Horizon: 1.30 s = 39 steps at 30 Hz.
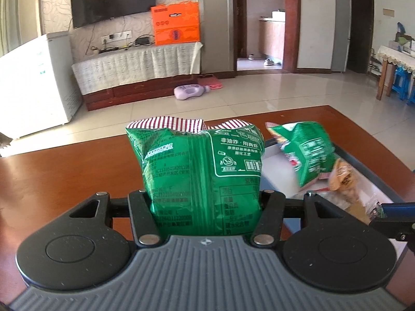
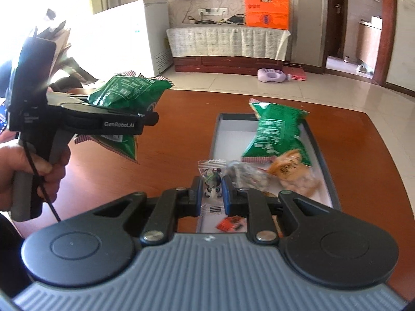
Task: Organize snacks
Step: 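Carry the green chip bag and candy packet over the box with both grippers, then lower both packets into the box and open both grippers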
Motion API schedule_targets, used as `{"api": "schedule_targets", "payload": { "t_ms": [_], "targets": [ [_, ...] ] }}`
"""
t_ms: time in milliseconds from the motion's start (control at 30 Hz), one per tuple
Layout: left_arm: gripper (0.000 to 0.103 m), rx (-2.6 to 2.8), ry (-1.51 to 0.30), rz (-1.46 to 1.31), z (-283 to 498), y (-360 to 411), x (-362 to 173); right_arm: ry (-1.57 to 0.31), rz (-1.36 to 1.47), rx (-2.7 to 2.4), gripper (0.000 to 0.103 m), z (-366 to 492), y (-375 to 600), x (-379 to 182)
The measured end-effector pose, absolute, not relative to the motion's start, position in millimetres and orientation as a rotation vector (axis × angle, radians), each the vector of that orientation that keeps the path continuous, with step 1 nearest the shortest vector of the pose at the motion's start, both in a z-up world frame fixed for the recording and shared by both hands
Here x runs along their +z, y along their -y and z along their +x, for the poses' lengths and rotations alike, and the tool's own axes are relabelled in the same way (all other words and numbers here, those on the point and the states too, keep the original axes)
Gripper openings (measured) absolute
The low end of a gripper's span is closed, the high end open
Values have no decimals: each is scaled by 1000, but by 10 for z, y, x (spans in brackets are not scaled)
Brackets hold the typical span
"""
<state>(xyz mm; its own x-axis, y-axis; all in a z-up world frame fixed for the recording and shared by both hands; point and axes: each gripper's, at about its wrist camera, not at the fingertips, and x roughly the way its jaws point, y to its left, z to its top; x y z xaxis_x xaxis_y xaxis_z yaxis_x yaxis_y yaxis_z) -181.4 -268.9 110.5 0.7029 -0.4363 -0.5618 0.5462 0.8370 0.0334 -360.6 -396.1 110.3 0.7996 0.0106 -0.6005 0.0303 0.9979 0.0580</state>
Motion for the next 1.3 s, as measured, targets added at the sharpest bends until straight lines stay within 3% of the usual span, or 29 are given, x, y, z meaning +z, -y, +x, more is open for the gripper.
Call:
{"api": "schedule_targets", "payload": {
  "t_ms": [933, 1000, 1100, 1300],
  "targets": [
    [62, -784, -631, 215, -1814, 4526, 523, -792, 59, -125, 18, -3511, 4531, 696],
    [67, -779, -631, 203, -1794, 4549, 499, -799, 50, -128, 18, -3489, 4531, 679],
    [84, -742, -625, 203, -1773, 4559, 458, -804, 49, -129, 18, -3478, 4527, 663],
    [91, -741, -626, 196, -1766, 4489, 490, -819, 48, -141, 18, -3448, 4522, 651]
  ]
}}
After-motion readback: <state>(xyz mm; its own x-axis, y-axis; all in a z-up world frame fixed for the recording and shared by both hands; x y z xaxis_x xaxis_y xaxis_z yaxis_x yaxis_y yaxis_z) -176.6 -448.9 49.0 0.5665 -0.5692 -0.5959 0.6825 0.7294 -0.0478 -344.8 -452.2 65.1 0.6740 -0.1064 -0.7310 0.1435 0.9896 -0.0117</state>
